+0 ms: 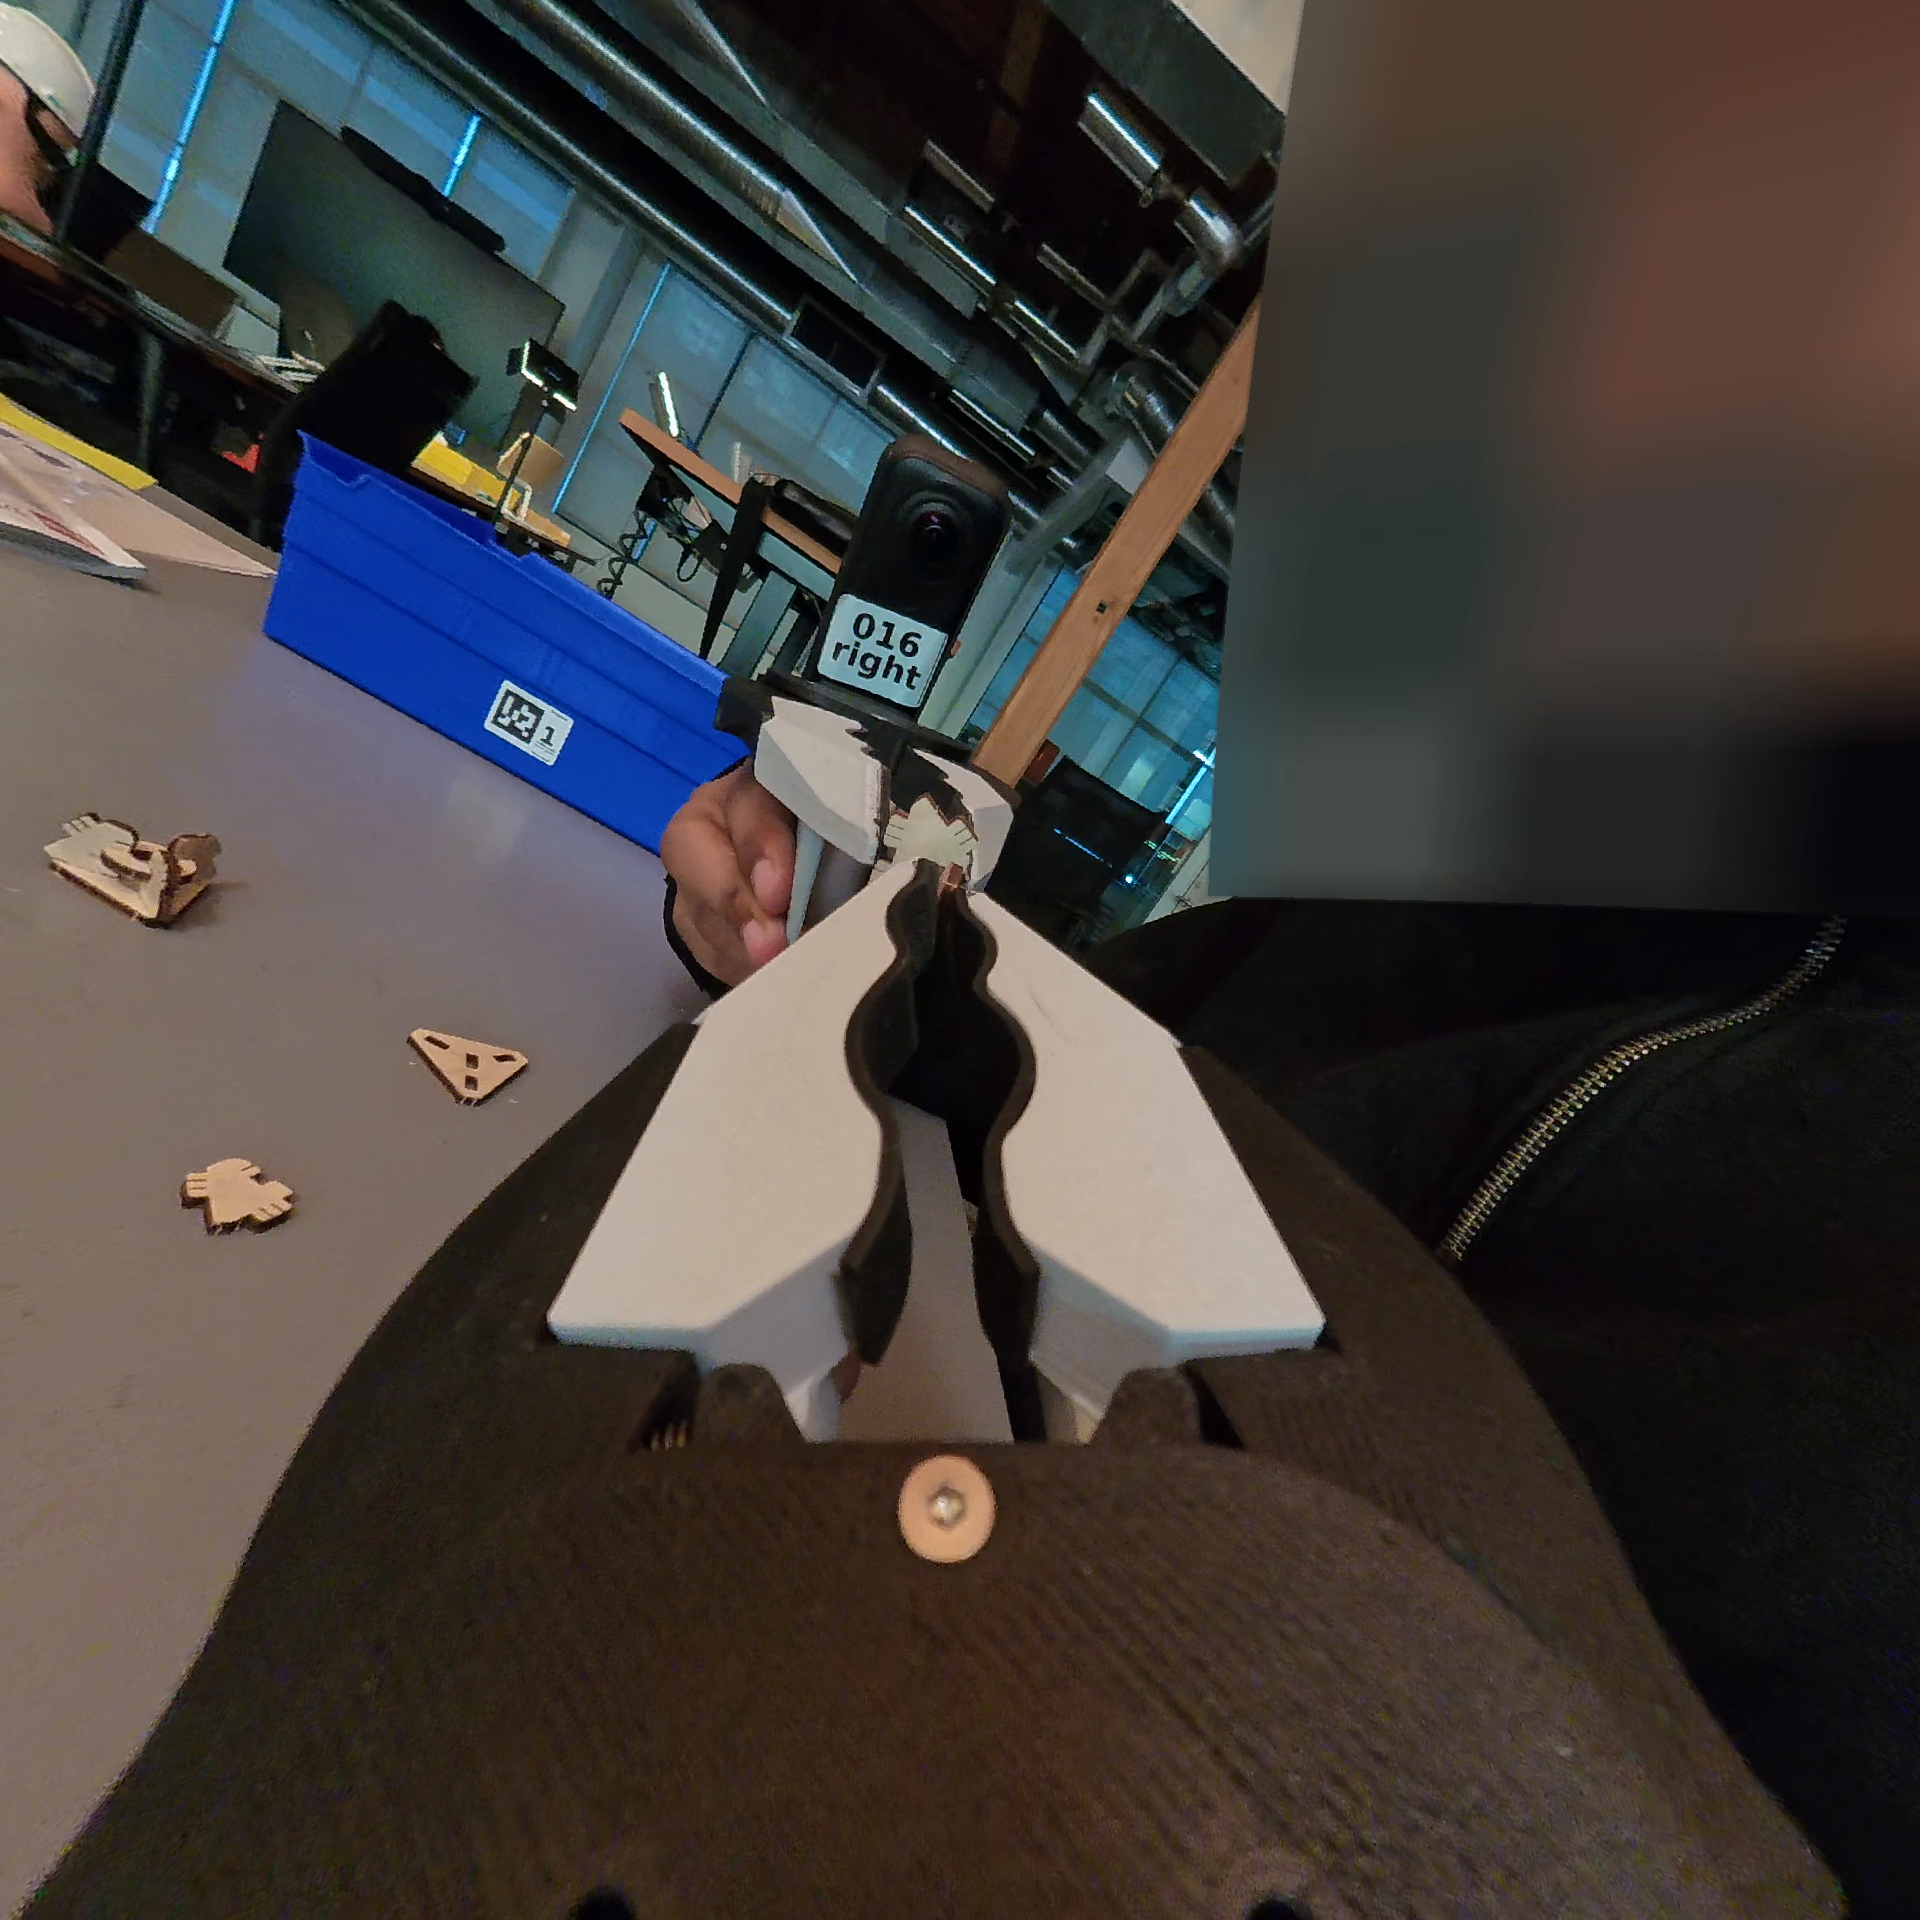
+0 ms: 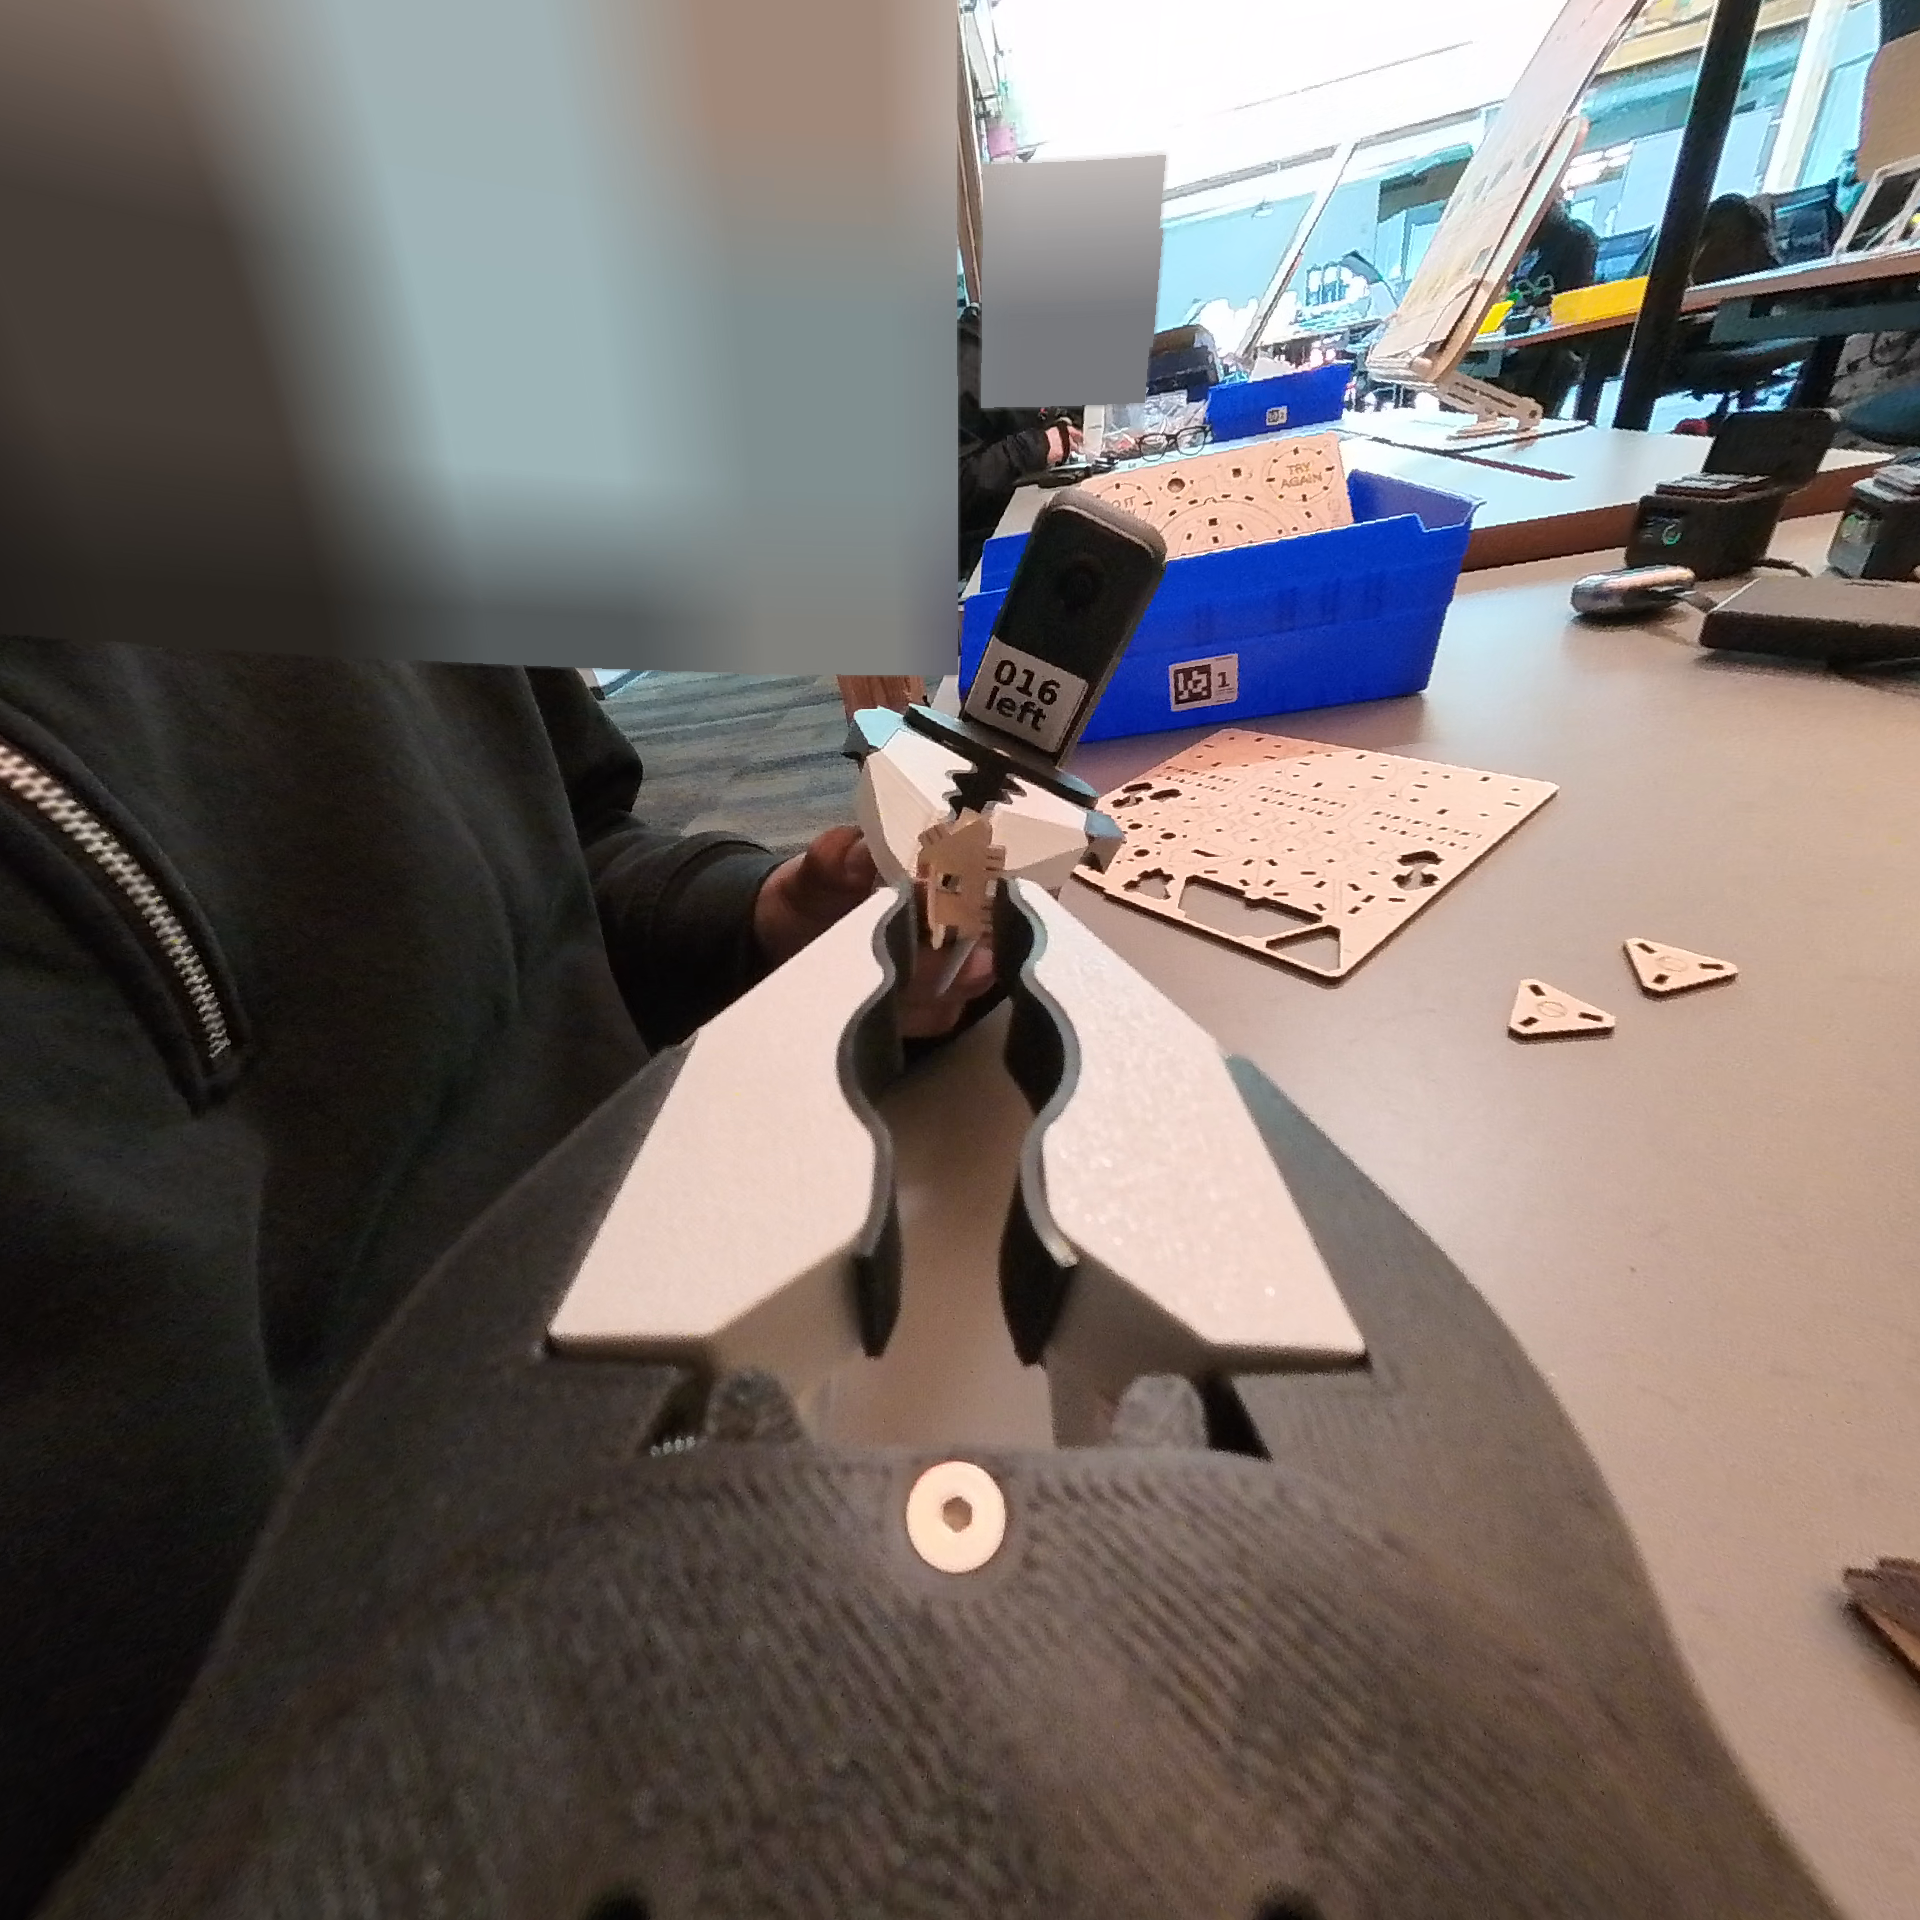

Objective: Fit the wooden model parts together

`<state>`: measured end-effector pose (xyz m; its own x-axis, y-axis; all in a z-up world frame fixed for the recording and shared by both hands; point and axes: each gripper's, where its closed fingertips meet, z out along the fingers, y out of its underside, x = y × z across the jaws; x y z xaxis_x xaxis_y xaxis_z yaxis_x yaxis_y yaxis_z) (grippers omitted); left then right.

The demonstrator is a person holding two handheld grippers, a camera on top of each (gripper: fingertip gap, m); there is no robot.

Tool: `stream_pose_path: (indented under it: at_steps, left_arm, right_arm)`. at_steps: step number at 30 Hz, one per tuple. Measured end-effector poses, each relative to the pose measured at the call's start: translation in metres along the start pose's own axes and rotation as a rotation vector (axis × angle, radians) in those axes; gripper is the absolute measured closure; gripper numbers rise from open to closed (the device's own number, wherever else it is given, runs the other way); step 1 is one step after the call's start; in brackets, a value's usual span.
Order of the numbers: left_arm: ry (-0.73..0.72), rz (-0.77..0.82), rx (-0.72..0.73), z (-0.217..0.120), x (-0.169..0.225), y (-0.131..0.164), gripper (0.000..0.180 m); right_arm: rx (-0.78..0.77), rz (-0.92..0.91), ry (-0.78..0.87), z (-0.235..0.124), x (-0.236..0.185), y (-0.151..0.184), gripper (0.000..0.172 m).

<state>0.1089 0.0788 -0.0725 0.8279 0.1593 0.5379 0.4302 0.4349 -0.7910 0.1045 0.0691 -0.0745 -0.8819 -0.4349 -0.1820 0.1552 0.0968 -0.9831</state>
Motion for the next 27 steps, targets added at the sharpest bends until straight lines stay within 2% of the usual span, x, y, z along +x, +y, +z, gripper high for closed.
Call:
stream_pose_path:
  at_steps: [8, 9, 12, 15, 17, 20, 27]
  left_arm:
    - [-0.005, 0.048, 0.001, 0.001, 0.002, -0.001, 0.180]
    - [-0.008, 0.068, 0.008, 0.001, 0.003, -0.002, 0.177]
    - [-0.081, 0.101, 0.038, 0.001, -0.004, -0.007, 0.142]
    - [-0.038, 0.091, 0.039, 0.003, 0.002, -0.007, 0.147]
    - [0.032, 0.080, 0.035, 0.003, 0.012, -0.006, 0.165]
    - [0.034, 0.036, 0.032, 0.003, 0.010, -0.005, 0.162]
    - [-0.012, 0.008, 0.046, 0.000, 0.003, -0.007, 0.164]
  right_arm:
    - [0.027, 0.061, -0.044, 0.000, -0.002, -0.002, 0.159]
    - [0.044, 0.075, -0.066, 0.001, -0.005, -0.005, 0.159]
    - [0.061, 0.062, -0.090, 0.002, -0.012, -0.011, 0.159]
    - [0.070, 0.076, -0.104, 0.002, -0.015, -0.013, 0.159]
    - [0.081, 0.143, -0.132, 0.003, -0.015, -0.013, 0.159]
    - [0.102, 0.283, -0.199, 0.002, -0.013, -0.013, 0.158]
    - [0.124, 0.306, -0.174, 0.004, -0.006, -0.011, 0.159]
